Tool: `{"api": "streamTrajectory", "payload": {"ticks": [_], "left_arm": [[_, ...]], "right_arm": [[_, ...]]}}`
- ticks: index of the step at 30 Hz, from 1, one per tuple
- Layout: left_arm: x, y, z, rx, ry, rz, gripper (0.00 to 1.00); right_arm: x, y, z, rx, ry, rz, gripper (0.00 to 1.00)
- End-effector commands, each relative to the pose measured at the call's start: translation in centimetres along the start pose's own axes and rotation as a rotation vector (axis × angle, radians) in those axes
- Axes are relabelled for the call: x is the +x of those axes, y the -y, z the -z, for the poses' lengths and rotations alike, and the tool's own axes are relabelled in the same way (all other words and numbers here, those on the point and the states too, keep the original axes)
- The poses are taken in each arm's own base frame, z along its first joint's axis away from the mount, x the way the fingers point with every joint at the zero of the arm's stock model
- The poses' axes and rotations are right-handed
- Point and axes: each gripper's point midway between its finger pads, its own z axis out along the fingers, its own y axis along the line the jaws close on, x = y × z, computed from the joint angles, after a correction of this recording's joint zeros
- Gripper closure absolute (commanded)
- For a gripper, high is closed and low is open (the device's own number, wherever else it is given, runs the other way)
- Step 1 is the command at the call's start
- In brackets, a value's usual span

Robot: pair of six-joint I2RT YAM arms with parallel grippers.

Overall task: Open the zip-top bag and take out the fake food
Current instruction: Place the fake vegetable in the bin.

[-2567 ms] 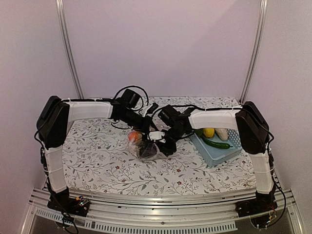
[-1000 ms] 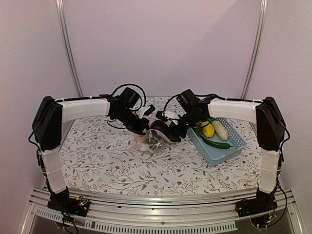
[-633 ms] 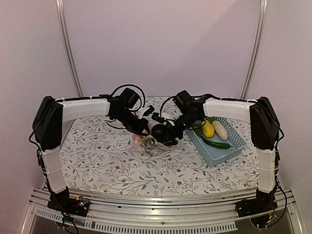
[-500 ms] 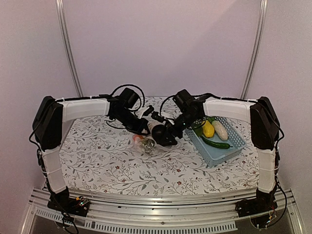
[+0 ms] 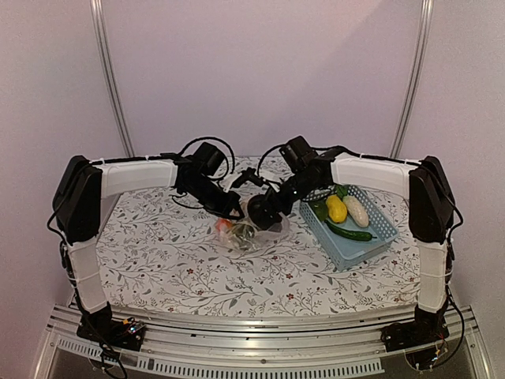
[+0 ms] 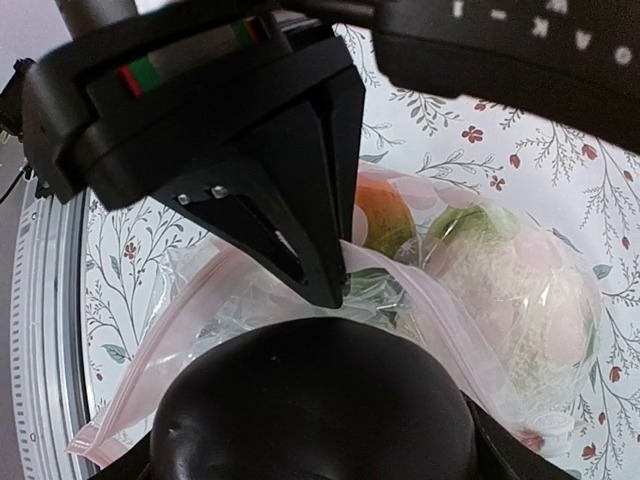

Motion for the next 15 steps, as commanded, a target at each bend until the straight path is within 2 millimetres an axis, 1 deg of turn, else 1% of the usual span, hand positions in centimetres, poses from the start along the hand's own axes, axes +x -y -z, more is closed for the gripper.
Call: {"api": "streamTrajectory", "payload": {"ticks": [1,4,7,9,12,14,15], "left_arm": [[-0.4,-0.3,0.2,0.014,0.010,0.004,1.00],[-0.6,-0.2,0.5,0.017,0.019,0.005,1.00],[-0.7,-0.1,0.8,0.015,0.027,-0.003,1.00],[-0.8,-0.1,0.9,0.014,0.029,-0.005,1.00],[-1.1,0.3,1.2,0.024,0.044,-0.011,1.00],[-1.3,0.4,1.6,0.020,0.058,-0.018,1.00],[-1.4,0.4,1.8,0.016,0.065,-0.020,1.00]], "right_arm": [[-4.9,-1.8,5.5,0.048,0.103,0.036,0.42],[-6.5,-2.9,8.3,0.043,0.142,0.021,0.46],[-8.5,-3.2,11.0,0.019,0.216,-0.027,0.47],[-9.7,-3.4,12.5,-0.009,0.259,-0.086,0.46],[-11.1,-4.2,14.4,-0.055,0.315,-0.119,0.45],[-11.1,-3.6,15.4,-0.040,0.325,-0.160,0.44],[-10.6,-2.8,15.9,-0.017,0.324,-0.184,0.44]]}}
